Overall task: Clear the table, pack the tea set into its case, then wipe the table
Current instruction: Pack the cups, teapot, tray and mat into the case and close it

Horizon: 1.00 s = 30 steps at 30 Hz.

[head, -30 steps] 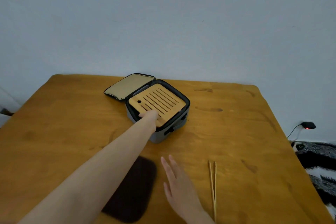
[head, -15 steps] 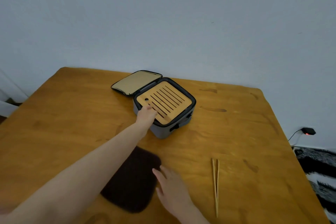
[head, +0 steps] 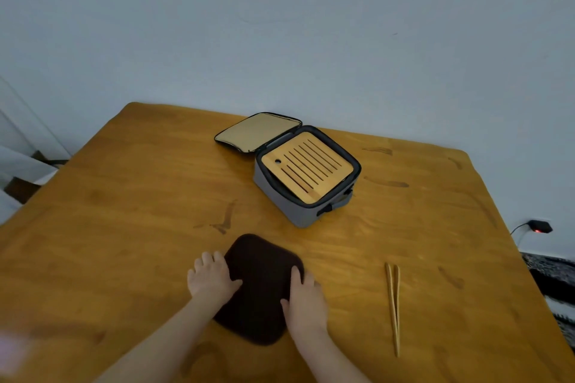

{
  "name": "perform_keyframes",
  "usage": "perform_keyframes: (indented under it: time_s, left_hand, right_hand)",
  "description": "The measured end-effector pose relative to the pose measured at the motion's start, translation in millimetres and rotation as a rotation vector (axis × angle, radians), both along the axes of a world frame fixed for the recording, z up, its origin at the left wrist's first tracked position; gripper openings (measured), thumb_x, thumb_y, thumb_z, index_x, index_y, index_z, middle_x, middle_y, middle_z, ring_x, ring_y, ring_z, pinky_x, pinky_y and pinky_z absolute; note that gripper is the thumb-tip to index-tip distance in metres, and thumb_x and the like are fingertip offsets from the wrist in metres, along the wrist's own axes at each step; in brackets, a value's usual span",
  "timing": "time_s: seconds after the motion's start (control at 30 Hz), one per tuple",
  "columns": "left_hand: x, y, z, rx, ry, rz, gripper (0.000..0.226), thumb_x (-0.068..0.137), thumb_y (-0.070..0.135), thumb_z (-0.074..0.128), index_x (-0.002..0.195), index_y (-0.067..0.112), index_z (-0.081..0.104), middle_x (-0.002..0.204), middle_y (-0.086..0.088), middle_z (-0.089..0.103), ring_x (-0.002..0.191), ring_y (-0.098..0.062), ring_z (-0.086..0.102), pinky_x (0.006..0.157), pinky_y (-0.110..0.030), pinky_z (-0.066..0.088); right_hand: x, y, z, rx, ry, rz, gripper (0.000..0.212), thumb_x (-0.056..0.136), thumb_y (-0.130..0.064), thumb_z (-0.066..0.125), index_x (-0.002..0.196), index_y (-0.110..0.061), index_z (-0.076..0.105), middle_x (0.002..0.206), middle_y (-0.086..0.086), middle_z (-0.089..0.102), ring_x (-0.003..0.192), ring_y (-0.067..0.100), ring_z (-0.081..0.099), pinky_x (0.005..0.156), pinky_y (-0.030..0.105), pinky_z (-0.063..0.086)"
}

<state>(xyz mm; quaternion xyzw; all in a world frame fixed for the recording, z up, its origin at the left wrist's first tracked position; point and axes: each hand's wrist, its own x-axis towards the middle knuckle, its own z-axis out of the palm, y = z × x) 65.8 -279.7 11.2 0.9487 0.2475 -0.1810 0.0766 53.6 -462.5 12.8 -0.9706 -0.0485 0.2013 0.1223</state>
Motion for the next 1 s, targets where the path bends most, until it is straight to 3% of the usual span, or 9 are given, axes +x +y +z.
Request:
perform_keyframes:
  time_s: [0.17,0.27,0.4,0.53,0.67,0.77,0.87,0.93,1.0]
  left_hand:
    - [-1,7,-4,-0.113,-0.046,-0.002,0.048,0.085,0.051,0.062,0.116,0.019,0.045,0.12,-0.002,0.048,0.117,-0.021,0.047,0.098,-0.033,0.043]
    - [-1,11,-1,-0.328,-0.219,0.017,0.016,0.092,0.028,0.059,0.098,0.022,0.046,0.095,0.004,0.058,0.088,-0.013,0.058,0.078,-0.032,0.054]
    - [3,10,23,-0.44,-0.445,-0.114,0.041,0.095,0.014,0.055,0.126,0.029,0.032,0.079,0.009,0.058,0.059,-0.007,0.055,0.047,-0.019,0.045]
    - [23,2,51,-0.423,-0.565,-0.316,0.043,0.097,0.011,0.049,0.134,0.031,0.041,0.109,0.011,0.049,0.076,-0.005,0.056,0.064,-0.02,0.051]
    - [61,-19,74,-0.572,-0.574,-0.276,0.045,0.097,0.01,0.049,0.14,0.024,0.045,0.131,0.005,0.049,0.119,-0.011,0.05,0.093,-0.017,0.042]
    - [104,-37,90,-0.671,-0.608,-0.176,0.052,0.097,0.009,0.05,0.147,0.019,0.037,0.145,0.001,0.042,0.135,-0.016,0.038,0.109,-0.029,0.035]
    - [152,-45,90,-0.818,-0.534,-0.008,0.057,0.096,0.006,0.051,0.149,0.015,0.032,0.151,-0.004,0.034,0.137,-0.024,0.037,0.11,-0.039,0.039]
    - [174,-47,81,-0.741,-0.429,-0.028,0.06,0.095,0.007,0.052,0.15,0.015,0.028,0.153,-0.008,0.03,0.135,-0.028,0.039,0.106,-0.041,0.043]
    - [181,-45,72,-0.452,-0.331,-0.132,0.063,0.096,0.018,0.054,0.151,0.018,0.025,0.155,-0.011,0.022,0.135,-0.029,0.034,0.105,-0.039,0.041]
  right_hand:
    - [1,7,-9,0.142,-0.08,0.014,0.062,0.094,-0.003,0.049,0.15,-0.026,0.031,0.132,0.002,0.049,0.116,0.018,0.049,0.1,0.027,0.043]
    - [-1,10,-6,0.214,-0.146,-0.002,0.05,0.095,0.0,0.046,0.139,-0.024,0.05,0.119,-0.002,0.053,0.1,0.013,0.054,0.086,0.022,0.047]
    - [18,-1,13,0.279,-0.32,-0.05,0.039,0.096,-0.002,0.048,0.129,-0.016,0.061,0.103,-0.004,0.051,0.079,0.009,0.052,0.067,0.018,0.041]
    - [67,-23,45,0.321,-0.53,-0.101,0.03,0.093,-0.002,0.054,0.119,-0.009,0.068,0.099,-0.001,0.057,0.08,0.013,0.057,0.07,0.026,0.052]
    - [128,-32,81,0.289,-0.63,-0.045,0.03,0.094,-0.001,0.054,0.12,-0.006,0.068,0.103,0.004,0.062,0.09,0.018,0.06,0.079,0.03,0.053]
    - [178,-35,111,0.289,-0.651,0.017,0.04,0.095,-0.003,0.05,0.133,-0.013,0.06,0.132,0.005,0.055,0.12,0.024,0.053,0.097,0.034,0.049]
    - [203,-42,121,0.286,-0.624,0.014,0.048,0.095,-0.01,0.052,0.141,-0.021,0.049,0.158,0.003,0.027,0.143,0.02,0.028,0.112,0.037,0.035]
    - [194,-53,109,0.318,-0.583,-0.038,0.045,0.096,-0.013,0.054,0.14,-0.021,0.05,0.159,0.003,0.024,0.145,0.02,0.024,0.115,0.037,0.032]
    - [170,-69,85,0.331,-0.531,-0.068,0.043,0.095,-0.013,0.056,0.138,-0.022,0.053,0.157,0.002,0.029,0.145,0.019,0.027,0.115,0.036,0.032]
